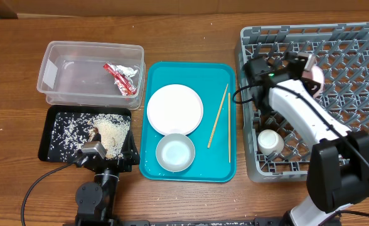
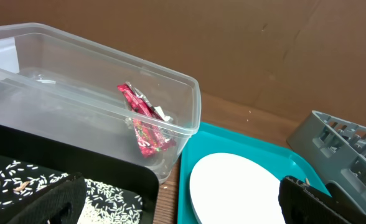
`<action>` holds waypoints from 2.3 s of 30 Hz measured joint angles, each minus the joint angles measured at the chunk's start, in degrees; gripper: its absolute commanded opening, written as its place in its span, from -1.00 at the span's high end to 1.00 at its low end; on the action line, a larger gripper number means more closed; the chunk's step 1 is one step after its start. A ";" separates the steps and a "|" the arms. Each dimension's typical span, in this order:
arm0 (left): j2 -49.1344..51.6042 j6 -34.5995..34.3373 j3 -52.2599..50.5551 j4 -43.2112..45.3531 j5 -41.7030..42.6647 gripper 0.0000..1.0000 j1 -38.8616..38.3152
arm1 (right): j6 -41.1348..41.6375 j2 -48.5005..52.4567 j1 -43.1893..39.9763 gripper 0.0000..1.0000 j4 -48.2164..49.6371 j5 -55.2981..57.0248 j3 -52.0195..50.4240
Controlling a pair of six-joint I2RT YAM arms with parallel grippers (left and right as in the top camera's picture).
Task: Sort waste into correct bins and load items into the dishwasher
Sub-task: 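Stand the pink plate upright in the rack slots and open the right gripper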
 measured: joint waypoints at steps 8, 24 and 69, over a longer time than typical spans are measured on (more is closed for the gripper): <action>0.00 0.02 0.00 -0.02 0.00 -1.00 0.00 | 0.20 -0.07 2.58 0.92 -0.17 2.62 -2.08; 0.00 0.02 0.00 -0.02 0.02 -1.00 0.00 | -4.37 -0.07 2.12 0.92 3.87 9.01 -2.08; 0.00 0.02 0.00 0.00 0.00 -1.00 0.00 | -19.30 -0.02 2.56 0.89 13.86 11.82 -6.36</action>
